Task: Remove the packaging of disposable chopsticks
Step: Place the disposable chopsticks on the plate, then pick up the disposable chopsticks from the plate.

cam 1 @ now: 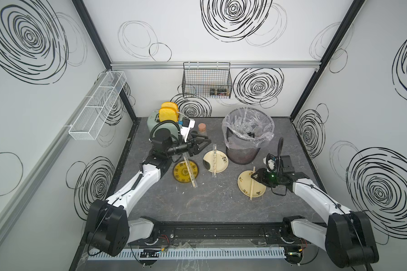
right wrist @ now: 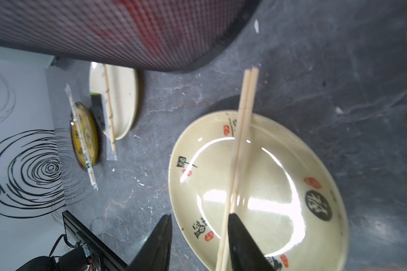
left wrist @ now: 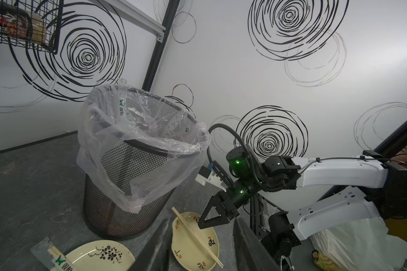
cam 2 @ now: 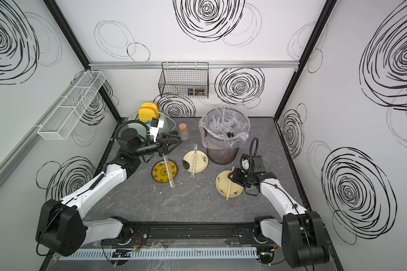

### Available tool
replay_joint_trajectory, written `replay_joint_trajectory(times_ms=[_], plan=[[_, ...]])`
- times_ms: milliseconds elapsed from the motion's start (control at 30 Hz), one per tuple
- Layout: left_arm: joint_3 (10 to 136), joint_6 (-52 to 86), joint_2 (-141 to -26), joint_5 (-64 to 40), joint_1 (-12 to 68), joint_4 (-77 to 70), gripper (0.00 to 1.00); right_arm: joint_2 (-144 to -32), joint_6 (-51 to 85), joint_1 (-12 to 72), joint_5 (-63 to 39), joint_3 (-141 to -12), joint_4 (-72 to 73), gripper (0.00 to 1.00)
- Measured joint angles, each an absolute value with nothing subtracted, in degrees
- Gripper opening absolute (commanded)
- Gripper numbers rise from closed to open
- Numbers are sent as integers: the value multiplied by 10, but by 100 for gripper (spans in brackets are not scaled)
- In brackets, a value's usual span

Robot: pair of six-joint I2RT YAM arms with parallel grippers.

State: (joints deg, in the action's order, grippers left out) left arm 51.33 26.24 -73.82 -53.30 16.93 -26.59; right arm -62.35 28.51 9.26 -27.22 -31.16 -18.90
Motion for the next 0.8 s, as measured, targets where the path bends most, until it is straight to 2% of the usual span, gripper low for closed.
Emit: replay_joint_trajectory(times_ms=[167,400,600,800], plan=[[521,241,-748,-519,173,-239,46,-555,279,139,-267,-286,-131,43],[554,167,-773,-470,208,-146,47,-525,249,287,-222,-228,25,48],[582,81,-798,-373,276,-25,47,-543,226,313,-215,-182,163,48],[576,59,-823,-271,302,49,45,-568,199,329,-217,-149,265,48]])
